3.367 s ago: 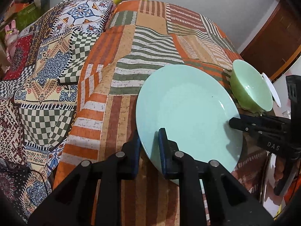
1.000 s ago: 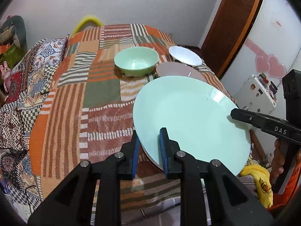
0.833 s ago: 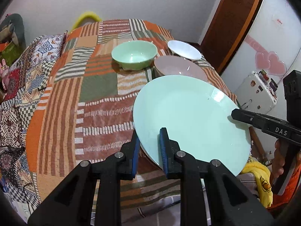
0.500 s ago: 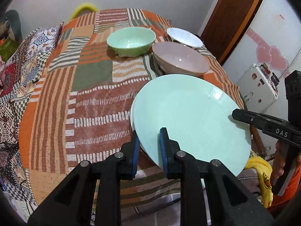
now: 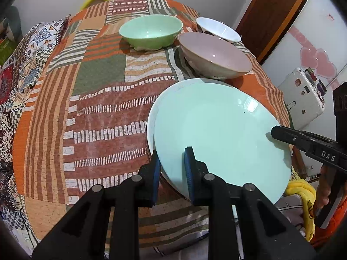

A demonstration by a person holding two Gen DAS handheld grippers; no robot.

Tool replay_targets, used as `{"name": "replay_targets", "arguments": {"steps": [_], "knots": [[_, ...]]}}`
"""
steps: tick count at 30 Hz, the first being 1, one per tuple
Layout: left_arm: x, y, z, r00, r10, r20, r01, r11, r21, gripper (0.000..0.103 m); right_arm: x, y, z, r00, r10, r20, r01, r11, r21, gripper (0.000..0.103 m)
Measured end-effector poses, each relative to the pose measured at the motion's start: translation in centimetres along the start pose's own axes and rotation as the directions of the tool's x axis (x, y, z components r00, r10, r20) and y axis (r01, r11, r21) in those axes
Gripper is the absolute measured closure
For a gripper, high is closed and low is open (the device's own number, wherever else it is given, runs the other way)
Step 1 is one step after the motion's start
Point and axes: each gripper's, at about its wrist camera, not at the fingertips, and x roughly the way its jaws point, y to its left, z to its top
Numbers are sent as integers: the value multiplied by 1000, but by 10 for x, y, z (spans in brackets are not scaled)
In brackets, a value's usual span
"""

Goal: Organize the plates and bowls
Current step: 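Lower the mint green plate onto the white plate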

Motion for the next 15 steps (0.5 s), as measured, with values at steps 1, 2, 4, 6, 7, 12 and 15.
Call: {"name": "replay_targets", "arguments": {"steps": [1,2,4,6,7,12,15], "knots": [[1,0,0,1000,-1,-2,1,1000,-2,81,0,0,0,1000,-1,-2,1,1000,1,84],[2,1,1,1000,0,0,0,1000,-3,81,1,-1,1,1000,-3,-4,3,1000,2,84],[3,1,3,1000,3,2,-3,1000,-1,81,2,-1,2,1000,-5,-3,5,1000,0,84],[5,2,4,1000,3,3,-3,1000,-3,81,2,0,3,1000,-9,-2,9,1000,-2,84],[6,2,5,1000,4,3,-4,1000,-3,81,3,-1,4,1000,-9,-2,9,1000,-3,84],[9,4,9,1000,27,5,-27,1000,3,81,7,-2,6,1000,4,-13,-4,1000,-1,84],[12,2,8,998,66,5,-66,997,26,79,9,-1,6,1000,6,-15,-6,1000,-12,84]]}}
